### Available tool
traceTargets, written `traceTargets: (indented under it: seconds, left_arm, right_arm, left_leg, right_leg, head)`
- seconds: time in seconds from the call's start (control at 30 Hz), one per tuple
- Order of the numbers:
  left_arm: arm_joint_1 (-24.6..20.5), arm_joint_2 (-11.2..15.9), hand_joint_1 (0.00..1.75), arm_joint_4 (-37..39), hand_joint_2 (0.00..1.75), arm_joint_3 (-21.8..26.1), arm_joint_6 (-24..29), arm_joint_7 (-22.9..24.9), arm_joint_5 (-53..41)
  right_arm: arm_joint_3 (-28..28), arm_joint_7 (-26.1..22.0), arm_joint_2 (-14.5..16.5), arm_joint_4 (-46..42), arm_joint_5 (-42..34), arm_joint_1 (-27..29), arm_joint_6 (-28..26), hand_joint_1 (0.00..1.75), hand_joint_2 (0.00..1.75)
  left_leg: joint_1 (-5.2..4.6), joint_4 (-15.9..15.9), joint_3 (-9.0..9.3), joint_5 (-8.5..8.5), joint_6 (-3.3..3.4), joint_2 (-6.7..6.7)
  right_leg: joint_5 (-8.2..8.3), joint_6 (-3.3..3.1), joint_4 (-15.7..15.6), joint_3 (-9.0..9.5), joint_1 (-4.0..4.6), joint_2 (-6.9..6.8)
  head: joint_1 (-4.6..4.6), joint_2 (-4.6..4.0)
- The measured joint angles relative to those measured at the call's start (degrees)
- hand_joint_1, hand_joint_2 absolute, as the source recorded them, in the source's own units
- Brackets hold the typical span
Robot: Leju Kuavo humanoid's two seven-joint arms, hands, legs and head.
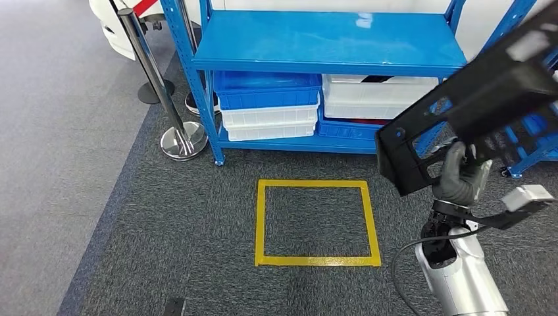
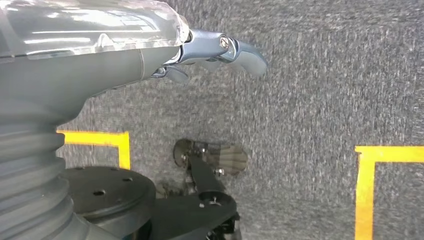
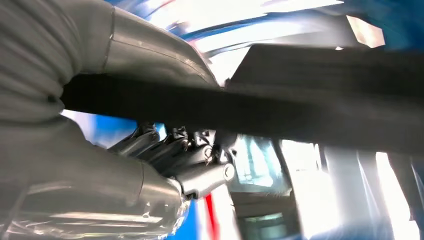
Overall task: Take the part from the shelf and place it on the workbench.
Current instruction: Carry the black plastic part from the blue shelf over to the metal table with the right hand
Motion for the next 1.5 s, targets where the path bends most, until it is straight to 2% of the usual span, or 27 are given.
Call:
traceTargets:
  seconds: [0.03, 0.1, 0.17, 0.2, 0.23, 0.27, 0.3, 0.37, 0.43, 0.47, 0.53, 0.57, 0.63, 0.7, 0.73, 0.77, 0.87, 0.93, 1.07, 1.13, 1.2, 1.23, 1.27, 1.3, 1.4, 1.43, 1.5]
  left_arm:
    - [0.1, 0.0, 0.0, 0.0, 1.75, 0.0, 0.0, 0.1, 0.1]
    - [0.4, 0.1, 0.0, 0.0, 1.75, 0.0, 0.2, 0.2, 0.1]
    - [0.3, 0.1, 0.0, 0.0, 1.75, 0.1, 0.4, -0.3, 0.5]
    - [0.3, 0.1, 0.0, 0.0, 1.75, 0.2, 0.4, -0.9, 0.7]
    - [0.2, 0.1, 0.0, 0.0, 1.75, 0.3, 0.5, -1.6, 1.0]
    - [0.2, 0.1, 0.0, 0.0, 1.75, 0.4, 0.4, -2.4, 1.3]
    - [0.2, 0.2, 0.0, 0.0, 1.75, 0.6, 0.0, -3.2, 1.7]
    - [0.1, 0.3, 0.0, 0.0, 1.75, 1.2, -1.2, -4.5, 2.7]
    - [-0.1, 0.5, 0.0, 0.0, 1.75, 2.0, -2.8, -5.2, 3.6]
    - [-0.1, 0.6, 0.0, 0.0, 1.75, 2.3, -3.6, -5.3, 3.9]
    - [-0.1, 0.7, 0.0, 0.0, 1.75, 2.9, -4.7, -5.1, 4.2]
    - [-0.2, 0.7, 0.0, 0.0, 1.75, 3.1, -5.1, -4.6, 4.3]
    - [-0.3, 0.7, 0.0, 0.0, 1.75, 3.4, -5.6, -3.4, 4.7]
    - [-0.3, 0.7, 0.0, 0.0, 1.75, 3.6, -5.6, -2.6, 5.0]
    - [-0.3, 0.7, 0.0, 0.0, 1.75, 3.7, -5.4, -2.5, 4.9]
    - [-0.3, 0.7, 0.0, 0.0, 1.75, 3.7, -5.1, -2.4, 4.9]
    - [-0.3, 0.7, 0.0, 0.0, 1.75, 3.7, -4.5, -2.3, 4.7]
    - [-0.4, 0.7, 0.0, 0.0, 1.75, 3.7, -4.2, -2.3, 4.5]
    - [-0.3, 0.7, 0.0, 0.0, 1.75, 3.7, -4.0, -2.4, 3.9]
    - [-0.3, 0.7, 0.0, 0.0, 1.75, 3.7, -3.8, -2.4, 3.9]
    - [-0.2, 0.7, 0.0, 0.0, 1.75, 3.7, -3.8, -2.4, 4.0]
    - [-0.1, 0.7, 0.0, 0.0, 1.75, 3.7, -3.7, -2.4, 4.0]
    - [0.0, 0.7, 0.0, 0.0, 1.75, 3.7, -3.7, -2.5, 4.0]
    - [0.1, 0.7, 0.0, 0.0, 1.75, 3.7, -3.6, -2.7, 4.0]
    - [0.0, 0.7, 0.0, 0.0, 1.75, 3.7, -3.3, -3.2, 3.9]
    - [0.0, 0.8, 0.0, 0.0, 1.75, 3.7, -3.3, -3.2, 3.9]
    - [-0.1, 0.7, 0.0, 0.0, 1.75, 3.7, -3.2, -2.9, 3.8]
  right_arm:
    - [0.2, -0.1, 0.5, -2.2, -6.1, 1.1, 0.2, 1.75, 1.75]
    - [0.7, -0.1, 1.4, -6.1, -8.6, 3.1, -0.2, 1.75, 1.75]
    - [1.2, -0.1, 2.4, -9.3, 1.0, 4.8, -1.4, 1.75, 1.75]
    - [1.4, -0.1, 2.9, -10.6, 8.7, 5.6, -2.0, 1.75, 1.75]
    - [1.7, -0.1, 3.4, -11.6, 16.7, 6.4, -2.6, 1.75, 1.75]
    - [2.1, -0.1, 3.8, -12.4, 23.9, 7.1, -3.1, 1.75, 1.75]
    - [2.6, -0.1, 4.0, -13.0, 29.1, 7.9, -3.7, 1.75, 1.75]
    - [3.6, -0.1, 4.5, -14.1, 33.1, 9.1, -4.5, 1.75, 1.75]
    - [4.0, -0.1, 4.9, -14.7, 32.1, 9.7, -5.1, 1.75, 1.75]
    - [4.1, -0.1, 5.1, -14.9, 31.4, 9.7, -5.3, 1.75, 1.75]
    - [4.2, 0.0, 5.3, -15.0, 31.0, 9.8, -5.3, 1.75, 1.75]
    - [4.2, 0.0, 5.3, -15.0, 31.0, 9.8, -5.1, 1.75, 1.75]
    - [4.3, 0.0, 5.3, -15.0, 31.0, 10.0, -4.8, 1.75, 1.75]
    - [4.5, 0.0, 5.3, -15.0, 31.3, 10.5, -4.9, 1.75, 1.75]
    - [4.6, 0.0, 5.3, -15.0, 31.4, 10.9, -5.0, 1.75, 1.75]
    - [4.6, 0.0, 5.3, -15.0, 31.6, 11.2, -5.2, 1.75, 1.75]
    - [4.7, 0.1, 5.3, -15.1, 31.5, 12.0, -5.8, 1.75, 1.75]
    - [4.8, 0.4, 5.4, -15.2, 31.1, 12.4, -6.2, 1.75, 1.75]
    - [4.9, 0.7, 5.5, -15.0, 30.1, 13.0, -7.4, 1.75, 1.75]
    - [4.9, 0.7, 5.5, -15.0, 29.6, 12.9, -7.4, 1.75, 1.75]
    - [4.9, 0.6, 5.5, -15.0, 29.8, 13.1, -7.7, 1.75, 1.75]
    - [4.9, 0.6, 5.5, -14.9, 30.4, 13.2, -8.3, 1.75, 1.75]
    - [4.9, 0.6, 5.5, -14.9, 31.4, 13.3, -9.2, 1.75, 1.75]
    - [4.9, 0.6, 5.5, -14.9, 32.9, 13.3, -10.4, 1.75, 1.75]
    - [4.9, 1.9, 5.5, -14.8, 36.1, 13.2, -12.8, 1.75, 1.75]
    - [5.0, 2.6, 5.5, -14.7, 36.4, 13.0, -12.7, 1.75, 1.75]
    - [5.2, 2.9, 5.4, -14.3, 36.7, 12.6, -13.0, 1.75, 1.75]
  left_leg:
    - [0.05, 0.2, -0.27, -0.34, -0.34, -0.04]
    - [0.17, 3.3, -1.38, -3.99, -0.94, -0.11]
    - [0.39, 10.5, -3.15, -9.48, -1.37, -0.09]
    - [0.43, 14.0, -3.78, -10.98, -1.51, -0.09]
    - [0.45, 16.2, -3.75, -11.15, -1.57, -0.09]
    - [0.43, 16.5, -2.91, -10.19, -1.5, -0.09]
    - [0.36, 14.7, -1.05, -8.54, -1.24, -0.11]
    - [0.06, 6.9, 4.59, -6.39, -0.19, -0.12]
    - [-0.29, 0.3, 8.71, -6.81, 0.47, -0.1]
    - [-0.43, -1.1, 9.39, -7.28, 0.53, -0.08]
    - [-0.34, -2.2, 9.42, -6.92, 0.74, 0.07]
    - [-0.17, -2.7, 9.38, -6.54, 1.0, 0.2]
    - [0.12, -3.1, 9.07, -5.78, 1.46, 0.49]
    - [0.16, -2.8, 8.31, -5.44, 1.58, 0.56]
    - [0.21, -2.5, 7.96, -5.35, 1.54, 0.57]
    - [0.27, -2.2, 7.65, -5.32, 1.46, 0.56]
    - [0.39, -0.9, 6.83, -5.73, 0.75, 0.55]
    - [0.26, 0.1, 6.14, -6.05, 0.03, 0.57]
    - [0.42, 1.0, 5.41, -6.67, -1.34, 0.58]
    - [0.58, 5.5, 3.5, -9.6, -1.85, 0.52]
    - [0.71, 12.9, 0.29, -13.07, -2.17, 0.51]
    - [0.75, 15.5, -0.77, -13.76, -2.23, 0.51]
    - [0.76, 16.0, -0.87, -13.35, -2.19, 0.51]
    - [0.75, 14.3, 0.08, -11.96, -2.04, 0.5]
    - [0.53, 3.3, 5.56, -7.24, -1.01, 0.44]
    - [0.42, 0.9, 6.57, -6.68, -0.84, 0.44]
    - [0.26, -0.3, 6.75, -6.53, -0.92, 0.38]
  right_leg:
    - [0.51, -0.46, -0.3, -0.27, -0.13, -0.07]
    - [1.65, -1.47, -0.6, -1.15, -0.44, -0.17]
    - [2.55, -1.95, -0.6, -2.37, -0.35, -0.07]
    - [2.95, -2.0, -0.6, -2.97, -0.28, 0.0]
    - [3.35, -2.0, -0.6, -3.51, -0.19, 0.05]
    - [3.7, -1.97, -0.6, -3.96, -0.07, 0.09]
    - [4.03, -1.93, -0.6, -4.31, 0.09, 0.11]
    - [4.57, -1.74, -0.5, -4.77, 0.45, -0.05]
    - [5.13, -1.29, -0.5, -5.07, 0.55, -0.38]
    - [5.45, -0.99, -0.5, -5.24, 0.51, -0.52]
    - [5.79, -0.35, -0.4, -5.53, 0.37, -0.52]
    - [5.18, -0.08, 0.3, -5.93, 0.35, -0.42]
    - [1.71, 0.39, 5.3, -8.04, 0.19, -0.14]
    - [-2.15, 0.87, 13.0, -10.97, -0.06, 0.02]
    - [-2.83, 1.1, 15.1, -11.58, -0.23, 0.03]
    - [-2.47, 1.29, 15.3, -11.16, -0.4, 0.02]
    - [1.42, 1.44, 5.7, -5.33, -0.78, -0.04]
    - [1.99, 0.86, 1.8, -3.42, -0.63, 0.06]
    - [2.21, -0.81, 1.2, -3.68, -0.39, 0.16]
    - [2.56, -1.52, 0.9, -3.73, -0.51, 0.1]
    - [2.74, -1.88, 0.9, -3.96, -0.35, 0.1]
    - [2.81, -1.95, 0.9, -4.05, -0.26, 0.12]
    - [2.86, -1.98, 1.0, -4.1, -0.17, 0.16]
    - [2.9, -1.97, 1.0, -4.11, -0.1, 0.2]
    - [3.12, -1.63, 1.1, -4.13, 0.13, 0.3]
    - [3.18, -1.43, 1.2, -4.29, 0.25, 0.31]
    - [3.4, -1.2, 1.3, -4.71, 0.37, 0.32]
  head:
    - [0.0, 0.01]
    - [-0.01, 0.01]
    - [-0.01, 0.01]
    - [-0.02, 0.0]
    - [-0.02, 0.0]
    - [-0.02, 0.0]
    - [-0.02, 0.0]
    - [-0.02, 0.01]
    - [-0.02, 0.01]
    - [-0.02, 0.01]
    - [-0.02, 0.0]
    - [-0.01, 0.0]
    - [-0.01, 0.0]
    - [-0.01, 0.0]
    - [-0.01, 0.0]
    - [-0.01, 0.01]
    - [-0.01, 0.01]
    - [-0.05, 0.01]
    - [-0.1, 0.01]
    - [-0.1, 0.01]
    - [-0.1, 0.01]
    - [-0.1, 0.01]
    - [-0.1, 0.02]
    - [-0.1, 0.02]
    - [-0.1, 0.01]
    - [-0.1, 0.0]
    - [-0.09, 0.01]
